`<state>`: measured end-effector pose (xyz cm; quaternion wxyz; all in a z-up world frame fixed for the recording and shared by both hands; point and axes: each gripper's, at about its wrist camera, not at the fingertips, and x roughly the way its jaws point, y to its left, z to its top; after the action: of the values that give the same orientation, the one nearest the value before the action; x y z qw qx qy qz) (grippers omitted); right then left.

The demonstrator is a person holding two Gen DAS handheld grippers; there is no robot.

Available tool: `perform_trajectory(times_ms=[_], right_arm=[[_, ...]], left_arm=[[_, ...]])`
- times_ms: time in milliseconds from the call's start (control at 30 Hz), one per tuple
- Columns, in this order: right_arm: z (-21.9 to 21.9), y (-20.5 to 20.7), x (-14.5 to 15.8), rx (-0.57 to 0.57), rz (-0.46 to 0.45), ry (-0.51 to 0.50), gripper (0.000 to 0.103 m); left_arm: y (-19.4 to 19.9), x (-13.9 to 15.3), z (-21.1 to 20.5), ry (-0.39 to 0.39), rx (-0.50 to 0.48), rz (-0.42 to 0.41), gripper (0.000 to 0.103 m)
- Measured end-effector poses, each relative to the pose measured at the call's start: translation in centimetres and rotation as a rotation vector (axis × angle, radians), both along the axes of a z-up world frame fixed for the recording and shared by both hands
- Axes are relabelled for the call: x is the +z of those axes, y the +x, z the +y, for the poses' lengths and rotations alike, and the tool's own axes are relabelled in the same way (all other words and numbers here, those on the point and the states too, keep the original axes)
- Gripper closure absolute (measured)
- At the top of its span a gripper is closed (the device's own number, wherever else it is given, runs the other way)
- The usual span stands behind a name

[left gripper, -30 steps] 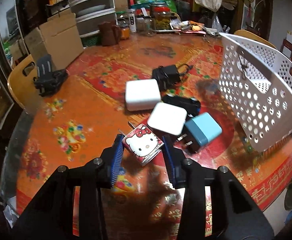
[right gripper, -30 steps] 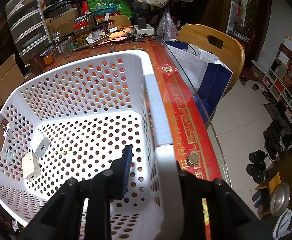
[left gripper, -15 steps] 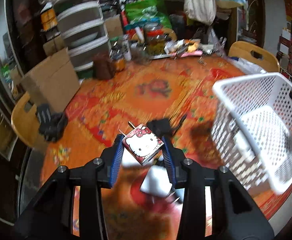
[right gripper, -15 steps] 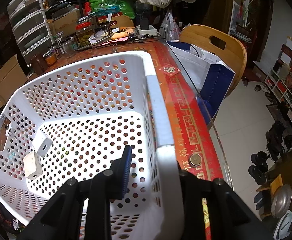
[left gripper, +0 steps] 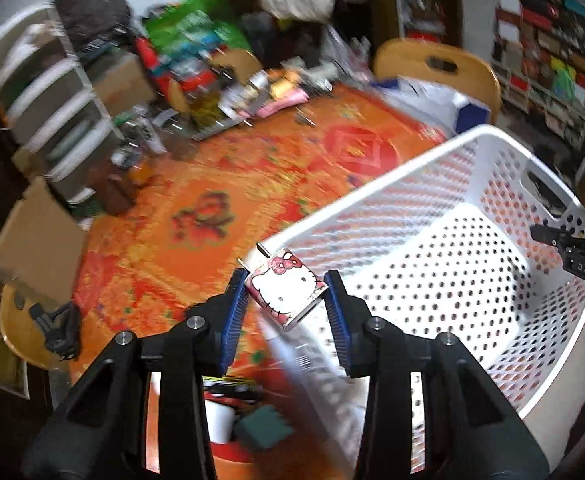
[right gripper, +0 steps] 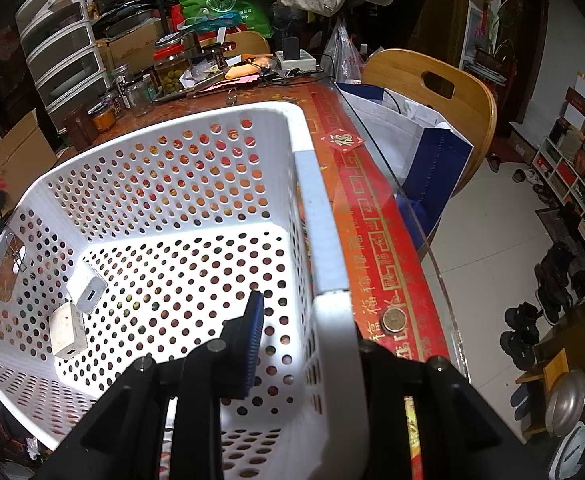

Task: Organize rigid objects
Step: 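Drop the Hello Kitty charger into the basket with the left gripper, then grasp the white charger beside the black toy car with the left gripper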

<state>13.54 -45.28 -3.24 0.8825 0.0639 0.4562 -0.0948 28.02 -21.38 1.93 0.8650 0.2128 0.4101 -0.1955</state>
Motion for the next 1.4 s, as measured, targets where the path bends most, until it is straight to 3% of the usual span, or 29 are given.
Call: perform_trajectory(times_ms=[100, 267, 700, 800, 867, 967, 1000, 1067, 1133, 1200, 1267, 1400], right_arm=[[0.1, 0.0, -0.1, 0.004, 0.004, -0.002, 0.077], [0.2, 0.0, -0.1, 0.009, 0.000, 0.001, 0.077], [0.0, 0.0, -0.1, 0.023, 0.000, 0.012, 0.077], [0.0, 0.1, -0.1, 0.022, 0.003, 0.011, 0.077], [0.0, 0.1, -0.1, 0.020, 0.004, 0.012, 0.077], [0.0, 0.1, -0.2, 0.016, 0.008, 0.009, 0.077], [0.0, 0.1, -0.2, 0.015, 0.010, 0.008, 0.077], [0.0, 0.1, -0.2, 0.013, 0.014, 0.002, 0.077], [0.0, 0.1, -0.3, 0.012, 0.015, 0.001, 0.077], [0.0, 0.2, -0.2, 0.013, 0.014, 0.003, 0.077], [-0.1, 0.2, -0.3, 0.013, 0.012, 0.007, 0.077], [0.0, 0.2, -0.2, 0.010, 0.014, 0.005, 0.077]], left_arm=[[1.4, -1.7, -3.1, 0.044, -0.009, 0.116, 0.067], [2.5, -5.2, -6.4, 0.143, -0.047, 0.230, 0.067], [4.2, -11.3, -11.0, 0.256, -0.086, 0.377, 0.067], [4.0, -11.5, -11.1, 0.264, -0.117, 0.377, 0.058], [3.7, -10.0, -10.5, 0.228, -0.113, 0.317, 0.042], [2.3, -5.5, -7.0, 0.087, -0.096, 0.216, 0.030], [1.5, -3.5, -4.4, 0.022, -0.084, 0.177, 0.027], [0.7, -1.2, -0.2, -0.060, -0.051, 0.121, 0.010], [-0.4, 0.3, 6.1, -0.133, 0.043, 0.032, 0.000], [-0.9, -0.1, 10.7, -0.156, 0.132, -0.004, 0.000], [-1.0, -1.8, 14.8, -0.179, 0.225, 0.010, 0.000], [-1.0, -7.8, 20.5, -0.245, 0.335, 0.141, 0.000]])
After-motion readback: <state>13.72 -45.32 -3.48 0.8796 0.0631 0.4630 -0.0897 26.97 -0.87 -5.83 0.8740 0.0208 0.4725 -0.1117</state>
